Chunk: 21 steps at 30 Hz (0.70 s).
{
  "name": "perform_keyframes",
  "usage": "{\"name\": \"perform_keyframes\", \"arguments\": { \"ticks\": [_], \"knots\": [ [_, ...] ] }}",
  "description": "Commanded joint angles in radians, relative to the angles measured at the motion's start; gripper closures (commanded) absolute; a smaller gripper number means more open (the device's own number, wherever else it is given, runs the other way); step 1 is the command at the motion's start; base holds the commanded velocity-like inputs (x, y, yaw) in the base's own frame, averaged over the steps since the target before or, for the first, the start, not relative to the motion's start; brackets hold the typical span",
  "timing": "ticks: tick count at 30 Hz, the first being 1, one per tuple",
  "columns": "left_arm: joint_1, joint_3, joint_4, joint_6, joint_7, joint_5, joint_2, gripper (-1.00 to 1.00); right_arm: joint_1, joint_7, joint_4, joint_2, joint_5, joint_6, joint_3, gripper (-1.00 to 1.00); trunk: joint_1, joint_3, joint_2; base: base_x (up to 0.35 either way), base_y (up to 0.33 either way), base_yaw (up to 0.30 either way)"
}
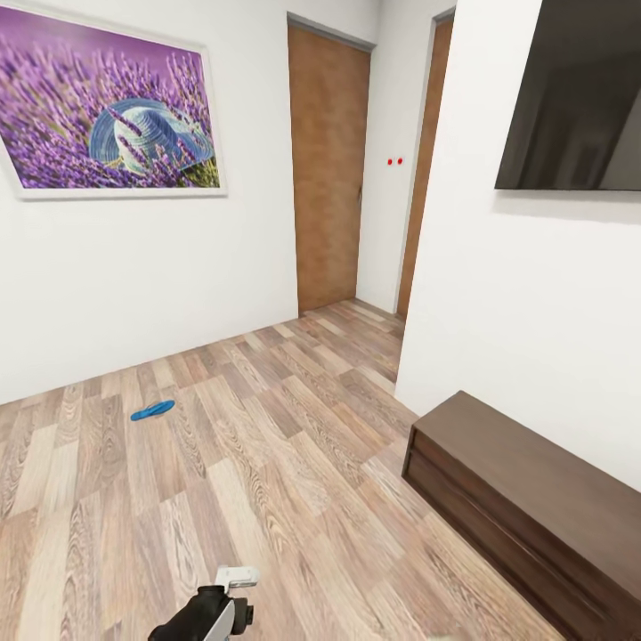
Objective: In the bedroom, move the book from the bed onto either nightstand, and place the two sandals side by side next to the bed.
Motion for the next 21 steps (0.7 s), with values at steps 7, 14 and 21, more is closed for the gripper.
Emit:
{"name": "perform_keyframes", "arguments": {
  "ticks": [7,14,21],
  "knots": [
    [-0.029,0.004,-0.187,0.265,0.007,0.003,0.006,-1.00,-0.017,-0.007,-0.365,0.001,-0.009,0.332,0.038,-1.00,0.027,-0.023,-0.050,0.000,0.000,0.000],
    [-0.033,0.008,-0.377,0.400,0.004,0.004,0.008,-1.00,-0.028,-0.011,-0.600,-0.001,-0.007,0.456,0.041,-1.00,0.054,-0.045,-0.099,0.000,0.000,0.000],
    [-0.034,0.049,-0.425,0.401,0.004,0.004,0.009,-1.00,-0.030,-0.013,-0.693,-0.001,-0.005,0.527,0.041,-1.00,0.080,-0.067,-0.148,0.000,0.000,0.000]
  ]
}}
